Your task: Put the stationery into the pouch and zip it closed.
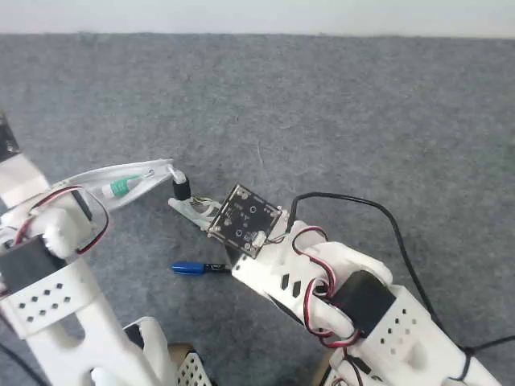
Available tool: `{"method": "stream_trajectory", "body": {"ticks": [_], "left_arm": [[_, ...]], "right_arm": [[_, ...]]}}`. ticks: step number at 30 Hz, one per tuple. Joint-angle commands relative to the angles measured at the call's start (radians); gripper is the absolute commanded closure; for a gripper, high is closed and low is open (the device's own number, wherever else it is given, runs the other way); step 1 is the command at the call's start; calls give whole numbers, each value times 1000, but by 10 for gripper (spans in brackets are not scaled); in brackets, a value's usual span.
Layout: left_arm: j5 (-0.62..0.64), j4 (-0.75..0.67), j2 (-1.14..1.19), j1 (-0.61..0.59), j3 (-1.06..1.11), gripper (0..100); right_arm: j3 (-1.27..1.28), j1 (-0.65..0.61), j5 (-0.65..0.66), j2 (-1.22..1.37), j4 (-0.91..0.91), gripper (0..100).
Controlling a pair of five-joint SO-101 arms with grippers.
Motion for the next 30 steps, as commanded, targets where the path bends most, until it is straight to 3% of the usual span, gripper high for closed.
{"method": "stream_trajectory", "body": {"ticks": [1, 8, 23, 30], "left_arm": [[-11, -34, 8, -8, -15, 991], [-11, -34, 8, -8, -15, 991], [-12, -32, 6, -8, -15, 991], [-12, -32, 6, -8, -15, 991]], "right_arm": [[-58, 19, 44, -18, 77, 865], [-64, 162, 110, 208, 84, 865], [-66, 220, 275, 625, 38, 865], [-66, 228, 276, 730, -48, 865]]}}
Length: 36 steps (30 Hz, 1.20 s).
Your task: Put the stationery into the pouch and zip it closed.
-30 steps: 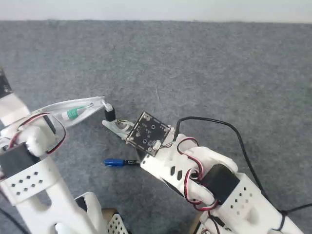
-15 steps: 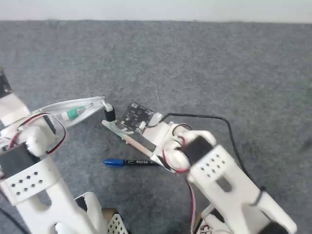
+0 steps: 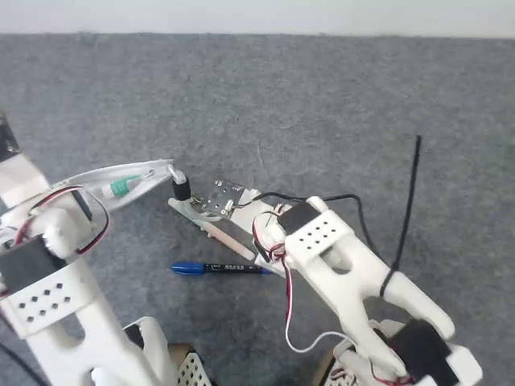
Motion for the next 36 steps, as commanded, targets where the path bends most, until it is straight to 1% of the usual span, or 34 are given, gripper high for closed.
{"method": "stream_trajectory", "body": {"ticks": [1, 12, 15, 20, 22, 25, 27, 30, 36], "left_arm": [[-12, -32, 6, -8, -15, 991], [-12, -32, 6, -8, -13, 991], [-12, -37, 6, -8, -5, 991], [-12, -35, 6, -8, -5, 991], [-12, -35, 6, -8, -5, 991], [-12, -37, 6, -8, -5, 990], [-12, -37, 6, -8, -5, 990], [-14, -37, 6, -8, -5, 990], [-14, -37, 6, -8, -5, 990]], "right_arm": [[-66, 8, 15, 36, -45, 865], [-68, 13, 15, 168, -160, 865], [-103, 16, 15, 211, -153, 865], [-153, 62, 15, 297, -153, 868], [-178, 74, 15, 334, -153, 905], [-206, 77, 15, 380, -153, 998], [-209, 77, 38, 395, -151, 978], [-210, 79, 104, 400, -151, 992], [-229, 99, 118, 397, -151, 993]]}}
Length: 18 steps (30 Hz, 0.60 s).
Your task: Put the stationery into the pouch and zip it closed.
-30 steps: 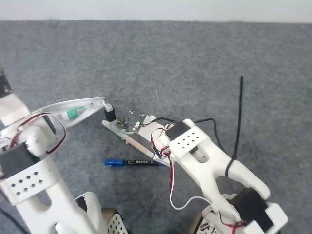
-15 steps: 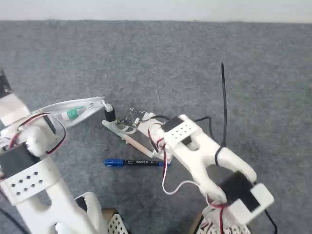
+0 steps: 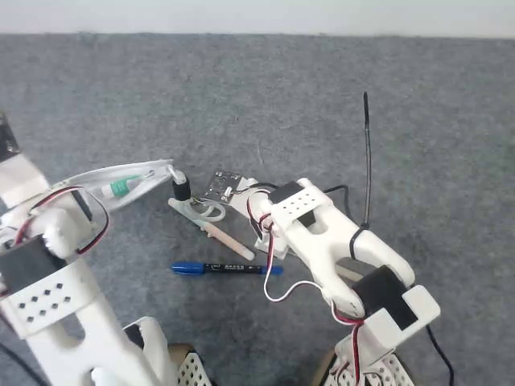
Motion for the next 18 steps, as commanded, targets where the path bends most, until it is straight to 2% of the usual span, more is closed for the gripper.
{"method": "stream_trajectory", "body": {"ticks": [1, 10, 18], "left_arm": [[-14, -35, 6, -8, -5, 990], [-14, -35, 6, -8, -5, 990], [-14, -35, 6, -8, -5, 990]], "right_arm": [[-66, 21, 20, -2, -10, 993], [-183, 21, 14, -124, 206, 993], [-167, 13, 12, -243, 231, 993]]}}
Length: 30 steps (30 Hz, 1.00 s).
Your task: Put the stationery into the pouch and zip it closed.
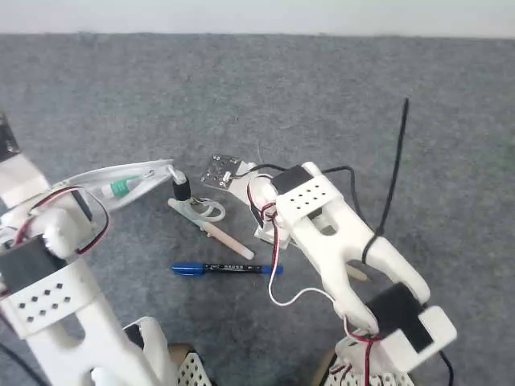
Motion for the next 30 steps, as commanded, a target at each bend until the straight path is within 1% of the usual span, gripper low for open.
{"method": "stream_trajectory", "body": {"ticks": [1, 4, 9, 13, 18, 25, 30], "left_arm": [[-14, -35, 6, -8, -5, 990], [-14, -37, 6, -8, -5, 990], [-14, -35, 6, -8, -5, 990], [-14, -35, 6, -8, -5, 990], [-14, -34, 6, -8, -5, 990], [-14, -34, 6, -8, -5, 990], [-14, -34, 6, -6, -4, 990]], "right_arm": [[-44, 4, 5, -107, 12, 993], [-44, 1, 3, -143, 13, 993], [-48, -61, -89, -248, 77, 993], [-38, -94, -137, -325, 88, 993], [-23, -122, -147, -398, 81, 993], [-23, -170, -293, -487, 79, 993], [-23, -209, -362, -568, 79, 993]]}}
